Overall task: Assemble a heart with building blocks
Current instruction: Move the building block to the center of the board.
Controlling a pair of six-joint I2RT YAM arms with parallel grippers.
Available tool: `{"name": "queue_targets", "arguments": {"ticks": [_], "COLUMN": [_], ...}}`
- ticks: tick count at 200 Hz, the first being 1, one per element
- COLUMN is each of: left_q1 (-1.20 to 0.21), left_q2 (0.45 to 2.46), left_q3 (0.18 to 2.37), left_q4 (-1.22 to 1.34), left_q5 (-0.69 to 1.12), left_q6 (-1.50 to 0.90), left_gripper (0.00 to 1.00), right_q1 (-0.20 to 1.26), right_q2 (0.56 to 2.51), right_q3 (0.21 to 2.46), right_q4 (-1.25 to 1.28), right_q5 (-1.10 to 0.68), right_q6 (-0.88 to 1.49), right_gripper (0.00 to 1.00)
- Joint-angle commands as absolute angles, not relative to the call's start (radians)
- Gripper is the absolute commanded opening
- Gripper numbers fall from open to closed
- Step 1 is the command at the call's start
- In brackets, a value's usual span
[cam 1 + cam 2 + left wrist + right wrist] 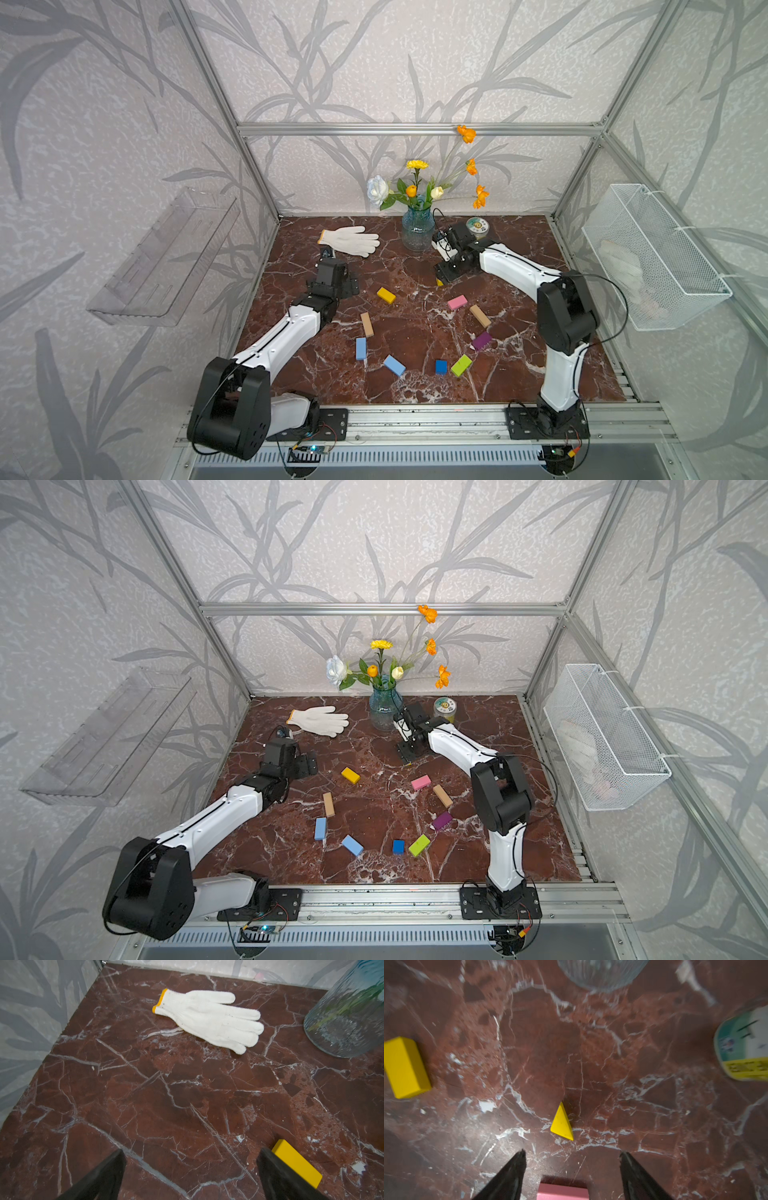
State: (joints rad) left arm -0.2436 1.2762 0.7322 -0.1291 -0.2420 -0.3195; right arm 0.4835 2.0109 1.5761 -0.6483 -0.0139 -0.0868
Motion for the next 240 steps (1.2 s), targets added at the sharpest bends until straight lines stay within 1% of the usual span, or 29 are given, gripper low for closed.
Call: {"name": "queue_targets", "arguments": {"ticks": [1,38,71,117,180,226,240], "left_q1": [-0.255,-0.261,-0.262,-0.261,-0.261,-0.262,-0.261], "left_q2": [1.280,1.284,1.289,1.313,1.320,1.318,1.317], "left_q3": [0.779,0.781,0.773,0.786,0.790,0.784,0.781], "left_q4": [-0.199,-0.214,-0.211,-0.206,-0.206,-0.208,-0.207], "left_q5": [-0.244,-0.258,-0.272,-0.277,-0.294,-0.301,-0.303], "left_q6": [-0.363,-0.354,-0.347,-0.333,-0.326,-0.328,-0.328], "left_gripper": [1.00,1.00,1.00,1.00,1.00,1.00,0.99], "right_q1": [0.478,0.478,0.492,0.505,0.511,0.511,0.511], "right_q2": [2.054,2.134,2.165,2.239,2.341,2.362,2.363], "right_q3": [1.676,1.769,1.782,1.872,2.003,2.018,2.010], "right_q4": [-0.850,-0.904,-0.900,-0.947,-1.020,-1.046,-1.040], "right_q5": [0.018,0.001,-0.022,-0.045,-0.032,-0.010,-0.010], "right_q6": [-0.141,-0.140,-0.140,-0.126,-0.093,-0.092,-0.089], "right_gripper": [0.71,0.71,0.70,0.69,0.59,0.56,0.52]}}
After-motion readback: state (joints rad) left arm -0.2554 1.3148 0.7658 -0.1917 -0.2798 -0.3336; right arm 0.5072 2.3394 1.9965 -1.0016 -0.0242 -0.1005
